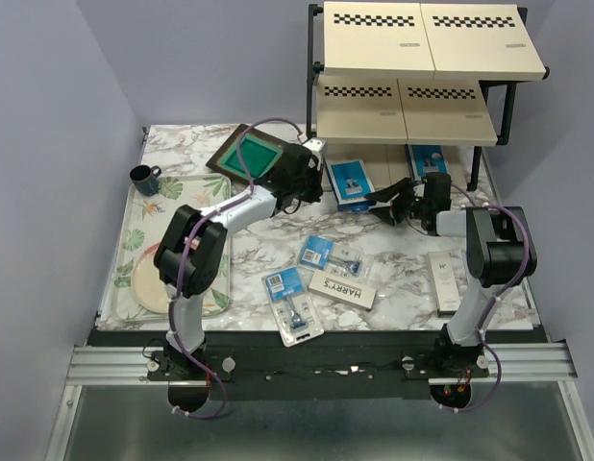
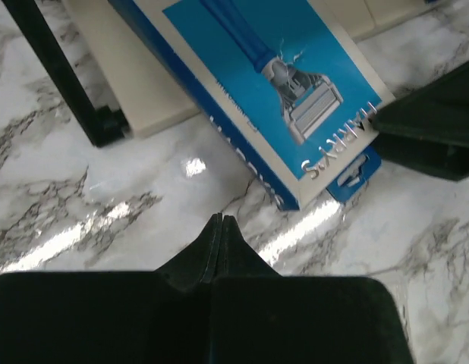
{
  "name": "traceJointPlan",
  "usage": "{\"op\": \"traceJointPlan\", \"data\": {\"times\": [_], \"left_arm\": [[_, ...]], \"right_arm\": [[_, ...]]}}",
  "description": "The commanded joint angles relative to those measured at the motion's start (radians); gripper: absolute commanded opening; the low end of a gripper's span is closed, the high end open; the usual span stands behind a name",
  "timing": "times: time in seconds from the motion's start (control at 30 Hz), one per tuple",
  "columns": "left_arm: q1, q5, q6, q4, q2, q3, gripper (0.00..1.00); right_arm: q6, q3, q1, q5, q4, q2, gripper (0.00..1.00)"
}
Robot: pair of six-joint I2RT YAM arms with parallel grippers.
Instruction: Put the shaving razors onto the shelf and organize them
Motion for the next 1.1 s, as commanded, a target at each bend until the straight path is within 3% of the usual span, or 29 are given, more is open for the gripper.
{"op": "traceJointPlan", "data": {"times": [0.0, 0.1, 0.13, 0.27, 0.5, 1.07], "left_arm": [[-0.007, -0.16, -0.074, 0.037, 0.109, 0.058, 0.0], [0.016, -0.156, -0.218, 0.065, 0.125, 0.03, 0.0], [0.025, -0.074, -0.296, 0.094, 0.119, -0.012, 0.0], [0.059, 0.036, -0.436, 0.229, 0.131, -0.063, 0.0], [0.071, 0.128, -0.617, 0.364, 0.22, -0.022, 0.0], [0.071, 0.148, -0.739, 0.415, 0.377, 0.145, 0.0]], "right_arm": [[-0.036, 0.015, -0.002, 0.018, -0.019, 0.017, 0.6], [-0.036, 0.017, -0.002, 0.015, -0.013, 0.022, 0.59], [-0.034, 0.015, -0.002, 0.016, -0.015, 0.021, 0.58], [-0.037, 0.014, -0.002, 0.015, -0.015, 0.021, 0.58], [-0.059, 0.032, 0.008, 0.018, -0.025, 0.044, 0.58], [-0.096, 0.098, 0.07, 0.019, -0.067, 0.079, 0.57]]}}
